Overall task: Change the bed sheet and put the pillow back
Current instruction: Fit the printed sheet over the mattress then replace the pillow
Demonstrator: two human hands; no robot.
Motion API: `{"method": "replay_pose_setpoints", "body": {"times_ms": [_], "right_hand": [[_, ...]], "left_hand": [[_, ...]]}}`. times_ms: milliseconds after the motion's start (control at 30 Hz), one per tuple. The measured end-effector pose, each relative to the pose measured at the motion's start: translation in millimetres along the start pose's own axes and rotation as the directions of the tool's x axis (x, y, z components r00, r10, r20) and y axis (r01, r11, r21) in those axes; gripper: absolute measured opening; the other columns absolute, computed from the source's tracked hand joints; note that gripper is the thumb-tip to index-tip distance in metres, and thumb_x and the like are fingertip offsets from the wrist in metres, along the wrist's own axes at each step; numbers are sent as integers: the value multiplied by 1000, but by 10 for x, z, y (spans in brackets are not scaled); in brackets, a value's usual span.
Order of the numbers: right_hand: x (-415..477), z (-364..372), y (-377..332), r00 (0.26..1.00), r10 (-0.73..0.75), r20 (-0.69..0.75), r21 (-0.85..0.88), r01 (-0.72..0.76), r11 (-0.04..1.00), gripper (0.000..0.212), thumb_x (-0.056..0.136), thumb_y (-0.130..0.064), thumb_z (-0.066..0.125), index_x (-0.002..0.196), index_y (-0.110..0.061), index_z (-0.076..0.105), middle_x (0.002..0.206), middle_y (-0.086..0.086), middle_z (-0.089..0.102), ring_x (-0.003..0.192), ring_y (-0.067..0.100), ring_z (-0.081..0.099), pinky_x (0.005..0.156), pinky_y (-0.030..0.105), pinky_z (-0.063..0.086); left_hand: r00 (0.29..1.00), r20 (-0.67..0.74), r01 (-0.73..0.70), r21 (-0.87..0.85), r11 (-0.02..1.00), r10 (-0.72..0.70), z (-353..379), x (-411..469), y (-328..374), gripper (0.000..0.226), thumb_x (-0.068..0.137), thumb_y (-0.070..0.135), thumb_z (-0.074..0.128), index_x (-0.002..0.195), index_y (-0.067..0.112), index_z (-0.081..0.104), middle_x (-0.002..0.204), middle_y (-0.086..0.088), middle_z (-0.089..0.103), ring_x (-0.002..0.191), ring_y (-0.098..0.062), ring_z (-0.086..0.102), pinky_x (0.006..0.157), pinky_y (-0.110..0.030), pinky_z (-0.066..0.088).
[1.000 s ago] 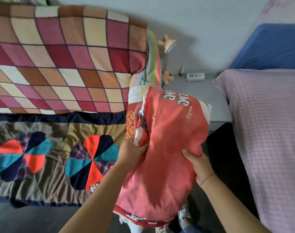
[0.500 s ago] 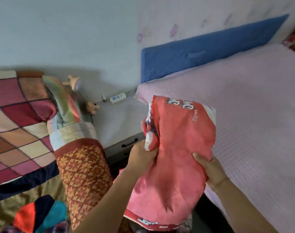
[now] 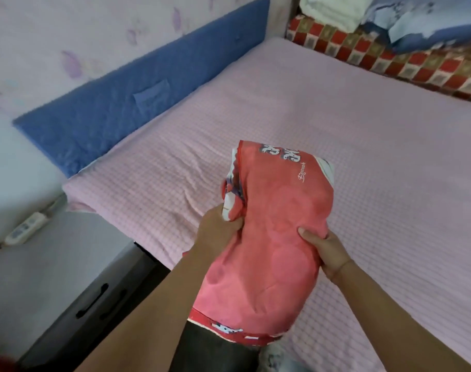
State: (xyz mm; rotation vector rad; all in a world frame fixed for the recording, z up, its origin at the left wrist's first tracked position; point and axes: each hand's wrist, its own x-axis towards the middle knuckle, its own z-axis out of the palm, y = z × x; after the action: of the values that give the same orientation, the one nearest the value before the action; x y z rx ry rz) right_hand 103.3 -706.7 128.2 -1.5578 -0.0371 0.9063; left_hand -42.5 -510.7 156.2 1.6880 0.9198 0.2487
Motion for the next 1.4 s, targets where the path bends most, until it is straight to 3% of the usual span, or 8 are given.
{"method": "replay_pose_setpoints", "body": {"times_ms": [400, 633, 733, 867, 967, 1067, 1200, 1400], "right_hand": [[1251, -712, -510, 985, -27, -170, -57, 18, 998, 42, 80, -23, 75, 119, -16, 62, 109, 2, 70, 100, 19, 66, 83, 33, 54], [1550, -760, -197, 797, -74, -599, -224, -79, 971, 62, 87, -13, 68, 142, -7, 41, 136, 13, 51, 119, 25, 52, 91, 30, 41], [1584, -546, 99, 808, -82, -583, -279, -104, 955, 53, 83, -10, 70, 132, -15, 49, 125, 14, 57, 102, 23, 55, 80, 31, 47], [1600, -216, 471, 853, 31, -521, -337, -238, 911, 85, 80, -27, 75, 150, -17, 27, 151, 5, 30, 137, 23, 33, 113, 40, 32], [1627, 29, 608, 869, 29, -495, -289, -195, 937, 94, 75, -37, 78, 150, -19, 25, 151, 1, 26, 139, 21, 28, 115, 45, 30], [1674, 185, 684, 884, 55, -464, -233, -182, 955, 95, 70, -47, 78, 148, -22, 29, 144, -5, 31, 135, 16, 31, 114, 43, 31], [1732, 295, 671, 901, 92, -424, -43, -122, 992, 102, 63, -57, 80, 148, -26, 32, 147, -7, 37, 137, 15, 35, 113, 42, 34], [1807, 171, 367, 907, 111, -406, 164, -47, 985, 94, 70, -55, 77, 146, -18, 36, 143, -9, 41, 131, 13, 43, 111, 34, 36]], "left_hand": [[986, 145, -83, -31, 996, 87, 783, 1574, 292, 25, 82, 19, 76, 105, 22, 66, 94, 11, 70, 87, -7, 65, 82, -17, 50], [924, 382, -61, 120, 991, 11, 988, 2007, -102, 42, 81, 32, 73, 115, 36, 48, 110, 25, 55, 96, 1, 57, 93, -26, 44], [883, 456, 26, 195, 980, -115, 1091, 2174, -531, 68, 67, 57, 78, 126, 31, 54, 119, 9, 66, 103, -12, 65, 93, -43, 53], [846, 477, 139, 238, 961, -240, 1216, 2240, -888, 49, 78, 35, 79, 121, 30, 56, 119, 1, 66, 110, -22, 64, 93, -44, 54], [892, 381, 166, 226, 960, -244, 1363, 2435, -1385, 86, 54, 64, 85, 128, 38, 48, 118, 5, 65, 107, -22, 66, 83, -48, 57], [881, 373, 280, 89, 956, -292, 1362, 2400, -1180, 104, 58, 43, 90, 141, 19, 33, 122, -6, 64, 106, -28, 66, 83, -47, 58], [906, 386, 121, 149, 981, -170, 1400, 2235, -808, 57, 74, 22, 79, 127, 22, 58, 110, 3, 71, 99, -17, 69, 85, -39, 57], [831, 555, -112, 116, 987, 29, 1773, 1845, -227, 44, 96, 1, 48, 136, 19, 49, 117, 17, 55, 106, 1, 54, 96, -15, 42]]}}
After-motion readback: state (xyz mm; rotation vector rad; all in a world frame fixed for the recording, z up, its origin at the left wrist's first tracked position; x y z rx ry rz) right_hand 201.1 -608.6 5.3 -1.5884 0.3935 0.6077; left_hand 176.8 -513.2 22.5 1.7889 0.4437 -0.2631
